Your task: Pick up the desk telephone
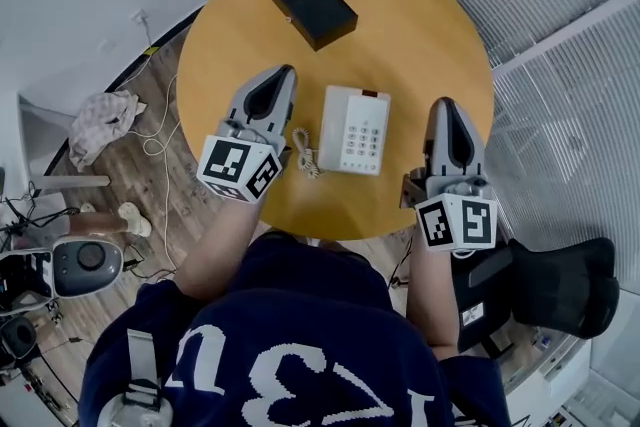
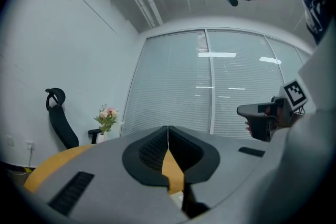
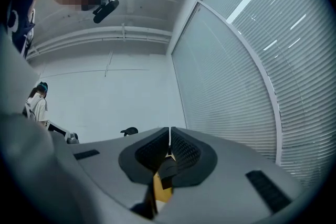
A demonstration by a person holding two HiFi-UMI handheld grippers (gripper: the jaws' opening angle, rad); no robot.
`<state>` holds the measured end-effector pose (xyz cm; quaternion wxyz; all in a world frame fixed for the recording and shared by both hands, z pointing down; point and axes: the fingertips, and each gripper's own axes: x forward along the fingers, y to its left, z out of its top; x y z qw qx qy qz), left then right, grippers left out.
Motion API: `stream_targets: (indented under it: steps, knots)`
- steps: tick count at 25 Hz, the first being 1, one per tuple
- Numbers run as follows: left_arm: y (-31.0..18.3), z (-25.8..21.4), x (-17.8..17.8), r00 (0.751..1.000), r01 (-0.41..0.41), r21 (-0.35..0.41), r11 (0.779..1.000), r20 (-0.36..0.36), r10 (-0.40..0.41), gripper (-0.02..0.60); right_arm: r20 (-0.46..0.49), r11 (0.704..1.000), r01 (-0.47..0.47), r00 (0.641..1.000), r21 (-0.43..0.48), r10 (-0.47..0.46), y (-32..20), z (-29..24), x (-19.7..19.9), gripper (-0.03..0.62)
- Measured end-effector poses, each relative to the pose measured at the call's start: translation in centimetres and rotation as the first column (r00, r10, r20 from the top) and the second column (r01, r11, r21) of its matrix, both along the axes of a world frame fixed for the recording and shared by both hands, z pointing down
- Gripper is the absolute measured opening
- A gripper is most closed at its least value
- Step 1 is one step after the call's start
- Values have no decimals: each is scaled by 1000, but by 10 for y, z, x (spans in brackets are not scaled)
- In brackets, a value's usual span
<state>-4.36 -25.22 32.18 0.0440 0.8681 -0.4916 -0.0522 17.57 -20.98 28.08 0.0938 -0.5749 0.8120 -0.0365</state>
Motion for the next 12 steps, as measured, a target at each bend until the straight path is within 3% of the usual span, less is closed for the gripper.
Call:
stream_targets:
  steps: [5, 12]
  knots:
    - [-20, 20, -3, 999, -29, -44, 999, -32, 28, 15, -19, 998, -32, 999, -61, 31, -17, 24, 4, 31]
    - [-37, 71, 3, 996, -83, -161, 984, -59, 74, 17, -26, 977, 33, 999, -211, -40, -36, 85, -5, 32]
